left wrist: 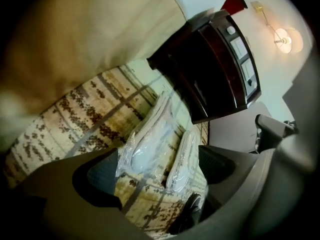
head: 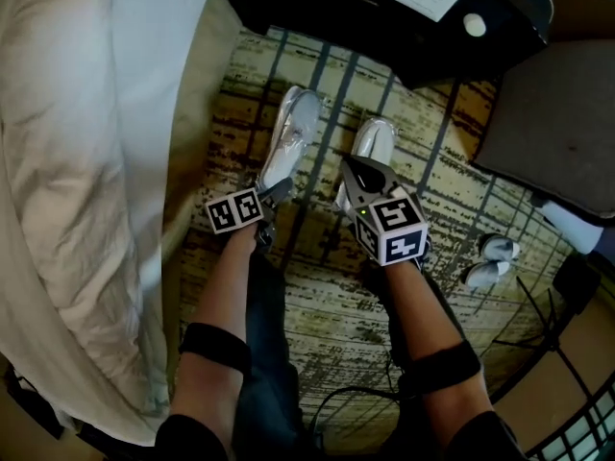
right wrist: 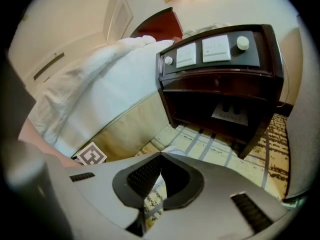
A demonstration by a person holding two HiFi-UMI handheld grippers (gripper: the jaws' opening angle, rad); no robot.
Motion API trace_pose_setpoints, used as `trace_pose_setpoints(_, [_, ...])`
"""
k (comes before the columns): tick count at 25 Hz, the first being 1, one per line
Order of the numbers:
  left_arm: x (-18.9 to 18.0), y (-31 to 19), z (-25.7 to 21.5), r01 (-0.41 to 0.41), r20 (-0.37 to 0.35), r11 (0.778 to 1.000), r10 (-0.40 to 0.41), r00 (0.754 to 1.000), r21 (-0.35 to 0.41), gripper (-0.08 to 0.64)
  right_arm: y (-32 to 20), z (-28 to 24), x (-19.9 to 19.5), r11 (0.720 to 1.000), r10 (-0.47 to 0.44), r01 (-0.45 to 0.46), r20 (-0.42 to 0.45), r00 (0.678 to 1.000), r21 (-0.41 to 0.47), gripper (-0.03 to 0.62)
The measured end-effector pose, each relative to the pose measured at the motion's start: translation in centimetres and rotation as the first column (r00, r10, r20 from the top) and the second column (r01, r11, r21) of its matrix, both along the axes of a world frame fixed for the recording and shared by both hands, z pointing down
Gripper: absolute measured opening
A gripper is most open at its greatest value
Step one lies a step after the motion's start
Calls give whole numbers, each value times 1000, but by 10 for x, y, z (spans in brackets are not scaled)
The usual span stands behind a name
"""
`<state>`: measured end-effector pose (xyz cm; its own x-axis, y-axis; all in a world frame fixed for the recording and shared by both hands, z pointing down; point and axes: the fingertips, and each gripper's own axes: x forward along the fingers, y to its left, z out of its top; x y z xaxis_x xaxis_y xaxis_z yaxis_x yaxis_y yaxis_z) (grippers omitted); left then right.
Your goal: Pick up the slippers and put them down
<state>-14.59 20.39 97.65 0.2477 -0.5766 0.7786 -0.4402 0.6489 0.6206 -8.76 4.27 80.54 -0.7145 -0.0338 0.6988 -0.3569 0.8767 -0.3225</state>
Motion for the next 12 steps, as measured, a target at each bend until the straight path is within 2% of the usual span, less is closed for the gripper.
trace_pose_setpoints(5, [-1,8,-47,2,14,997,-1,1000,-80,517,-11,-58,0,1000,19,-19,8,1000,7,0])
trace_pose_setpoints(9, [13,5,-114,-23,11,999,23,1000,-40,517,-9,-107,11,1000,24,-24,-7,1000,10,0])
trace_pose_setpoints(12, [18,-9,-179,-58,46,998,57,997,17,515,-15,-149,14,999,38,-38,-6,999,17,0])
